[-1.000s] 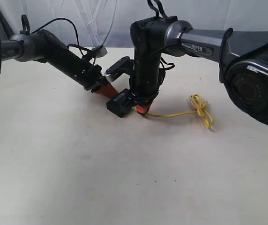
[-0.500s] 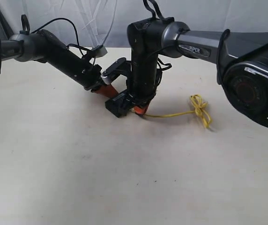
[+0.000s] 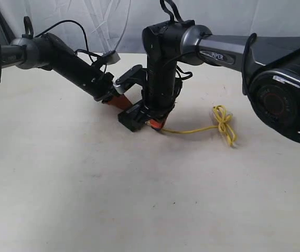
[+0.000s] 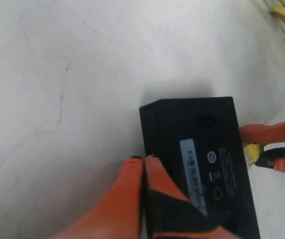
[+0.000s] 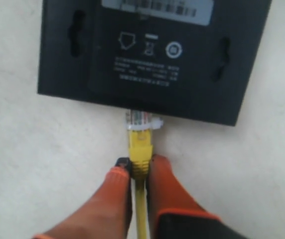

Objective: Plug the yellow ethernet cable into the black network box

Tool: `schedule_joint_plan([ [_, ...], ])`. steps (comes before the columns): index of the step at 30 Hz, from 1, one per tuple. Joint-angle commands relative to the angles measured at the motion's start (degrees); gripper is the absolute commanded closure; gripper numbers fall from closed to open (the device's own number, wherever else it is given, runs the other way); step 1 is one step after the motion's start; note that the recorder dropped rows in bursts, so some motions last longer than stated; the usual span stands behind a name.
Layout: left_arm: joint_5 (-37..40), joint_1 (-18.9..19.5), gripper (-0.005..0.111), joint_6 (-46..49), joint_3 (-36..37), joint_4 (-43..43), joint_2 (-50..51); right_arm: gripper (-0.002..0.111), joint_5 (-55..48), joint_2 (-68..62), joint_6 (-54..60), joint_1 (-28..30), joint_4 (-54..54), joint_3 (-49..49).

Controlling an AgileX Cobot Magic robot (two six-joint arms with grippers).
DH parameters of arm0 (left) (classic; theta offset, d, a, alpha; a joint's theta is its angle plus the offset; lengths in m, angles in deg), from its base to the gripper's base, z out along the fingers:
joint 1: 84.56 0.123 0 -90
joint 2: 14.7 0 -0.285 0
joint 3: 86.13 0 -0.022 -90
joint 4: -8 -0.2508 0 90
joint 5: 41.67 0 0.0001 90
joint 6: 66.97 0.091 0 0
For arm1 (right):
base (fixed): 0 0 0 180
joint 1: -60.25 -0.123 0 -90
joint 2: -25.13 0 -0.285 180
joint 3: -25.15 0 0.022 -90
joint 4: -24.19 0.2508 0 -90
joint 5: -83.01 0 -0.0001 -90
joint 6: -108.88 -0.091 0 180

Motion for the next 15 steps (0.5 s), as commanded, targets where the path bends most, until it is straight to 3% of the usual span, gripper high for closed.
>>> schedule_joint_plan([
  [1, 1.5, -0.2, 0.107, 0.4, -0.1, 0.8, -1.1, 0.109, -0.6, -0.1, -0.4, 0.4, -0.1, -0.6],
  [15, 0.8, -0.4, 0.107, 0.6, 1.3, -0.1, -3.4, 0.109, 2.8, -0.1, -1.1, 0.4, 0.0, -0.6],
])
